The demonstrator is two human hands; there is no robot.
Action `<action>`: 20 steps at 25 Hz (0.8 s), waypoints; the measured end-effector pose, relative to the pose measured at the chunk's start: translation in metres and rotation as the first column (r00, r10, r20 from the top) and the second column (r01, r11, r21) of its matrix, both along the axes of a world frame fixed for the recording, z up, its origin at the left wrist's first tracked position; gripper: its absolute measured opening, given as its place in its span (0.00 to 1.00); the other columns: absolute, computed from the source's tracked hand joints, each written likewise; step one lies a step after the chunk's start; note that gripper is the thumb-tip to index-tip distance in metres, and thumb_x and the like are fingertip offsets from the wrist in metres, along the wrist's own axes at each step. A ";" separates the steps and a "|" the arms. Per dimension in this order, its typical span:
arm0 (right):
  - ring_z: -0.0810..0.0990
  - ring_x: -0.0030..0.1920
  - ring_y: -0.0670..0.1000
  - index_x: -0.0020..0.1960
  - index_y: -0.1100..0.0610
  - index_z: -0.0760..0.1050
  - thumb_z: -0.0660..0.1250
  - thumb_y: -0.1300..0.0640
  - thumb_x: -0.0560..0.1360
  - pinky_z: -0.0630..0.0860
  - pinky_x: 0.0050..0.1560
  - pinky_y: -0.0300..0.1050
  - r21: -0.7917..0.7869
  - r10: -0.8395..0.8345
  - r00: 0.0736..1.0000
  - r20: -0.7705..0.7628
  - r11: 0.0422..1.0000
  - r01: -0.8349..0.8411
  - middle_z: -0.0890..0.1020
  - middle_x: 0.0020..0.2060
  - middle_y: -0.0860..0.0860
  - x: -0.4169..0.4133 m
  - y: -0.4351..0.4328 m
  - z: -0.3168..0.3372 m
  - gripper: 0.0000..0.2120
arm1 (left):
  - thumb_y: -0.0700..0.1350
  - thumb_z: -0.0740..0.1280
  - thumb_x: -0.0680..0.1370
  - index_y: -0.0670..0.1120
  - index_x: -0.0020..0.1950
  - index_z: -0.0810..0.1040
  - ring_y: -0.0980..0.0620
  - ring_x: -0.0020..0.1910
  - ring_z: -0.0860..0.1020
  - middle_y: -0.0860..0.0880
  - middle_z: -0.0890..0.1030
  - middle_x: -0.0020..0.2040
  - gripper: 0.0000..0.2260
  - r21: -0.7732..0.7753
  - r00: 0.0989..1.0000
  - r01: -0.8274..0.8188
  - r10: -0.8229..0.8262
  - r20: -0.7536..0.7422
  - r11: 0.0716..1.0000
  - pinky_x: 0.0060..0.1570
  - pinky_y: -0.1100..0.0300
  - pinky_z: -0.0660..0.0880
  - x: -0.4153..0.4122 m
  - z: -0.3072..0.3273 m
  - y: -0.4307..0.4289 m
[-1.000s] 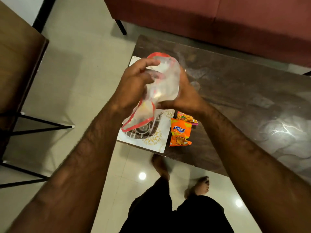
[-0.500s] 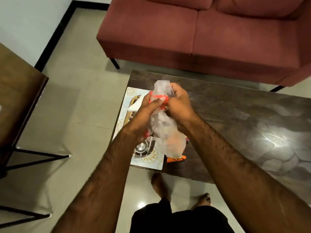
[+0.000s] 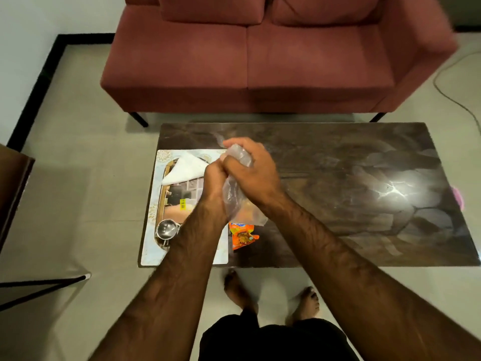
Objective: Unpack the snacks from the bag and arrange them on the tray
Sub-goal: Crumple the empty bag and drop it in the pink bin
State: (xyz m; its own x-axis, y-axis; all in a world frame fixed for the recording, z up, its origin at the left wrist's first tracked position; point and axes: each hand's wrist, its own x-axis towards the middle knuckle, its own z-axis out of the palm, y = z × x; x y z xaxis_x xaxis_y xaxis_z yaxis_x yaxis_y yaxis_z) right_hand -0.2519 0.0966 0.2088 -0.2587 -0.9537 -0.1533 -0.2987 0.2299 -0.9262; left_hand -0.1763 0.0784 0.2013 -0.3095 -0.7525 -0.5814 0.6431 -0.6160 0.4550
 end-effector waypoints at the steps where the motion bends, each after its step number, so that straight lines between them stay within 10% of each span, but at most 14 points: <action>1: 0.82 0.58 0.49 0.58 0.51 0.84 0.66 0.48 0.74 0.79 0.61 0.45 -0.006 -0.115 0.993 -0.028 0.993 0.115 0.85 0.57 0.50 -0.010 0.004 0.001 0.16 | 0.46 0.58 0.78 0.41 0.47 0.82 0.50 0.40 0.85 0.45 0.84 0.38 0.15 -0.006 0.998 0.040 -0.039 0.045 0.999 0.42 0.61 0.81 -0.015 0.003 0.006; 5: 0.85 0.52 0.57 0.56 0.55 0.79 0.66 0.55 0.79 0.82 0.54 0.59 -0.061 -0.349 0.936 -0.039 0.936 0.346 0.86 0.49 0.52 -0.069 0.026 0.006 0.08 | 0.56 0.64 0.78 0.41 0.64 0.79 0.43 0.64 0.79 0.39 0.82 0.61 0.23 -0.254 0.899 0.240 -0.116 0.422 0.937 0.68 0.46 0.74 -0.074 0.014 0.041; 8: 0.85 0.51 0.54 0.62 0.54 0.77 0.64 0.56 0.81 0.82 0.54 0.54 -0.133 -0.443 0.896 -0.023 0.890 0.437 0.86 0.49 0.50 -0.113 0.053 0.015 0.11 | 0.58 0.66 0.77 0.55 0.71 0.73 0.46 0.70 0.75 0.44 0.75 0.71 0.23 -0.481 0.842 0.375 -0.075 0.534 0.793 0.68 0.42 0.73 -0.114 0.011 0.089; 14: 0.85 0.44 0.53 0.47 0.58 0.80 0.63 0.46 0.84 0.82 0.53 0.55 0.054 -0.503 0.863 0.047 0.864 0.500 0.84 0.39 0.48 -0.190 0.130 0.033 0.17 | 0.49 0.61 0.80 0.47 0.46 0.79 0.54 0.43 0.80 0.49 0.82 0.44 0.10 -0.412 0.724 0.254 0.110 0.681 0.875 0.47 0.48 0.77 -0.216 0.021 0.130; 20: 0.72 0.72 0.50 0.69 0.49 0.79 0.58 0.50 0.78 0.69 0.76 0.47 -0.132 -0.266 0.940 -0.213 0.961 0.242 0.74 0.72 0.48 -0.266 0.213 0.039 0.22 | 0.49 0.55 0.83 0.50 0.46 0.76 0.56 0.35 0.78 0.53 0.79 0.38 0.12 -0.201 0.762 0.455 -0.263 0.591 0.867 0.33 0.63 0.76 -0.295 0.019 0.153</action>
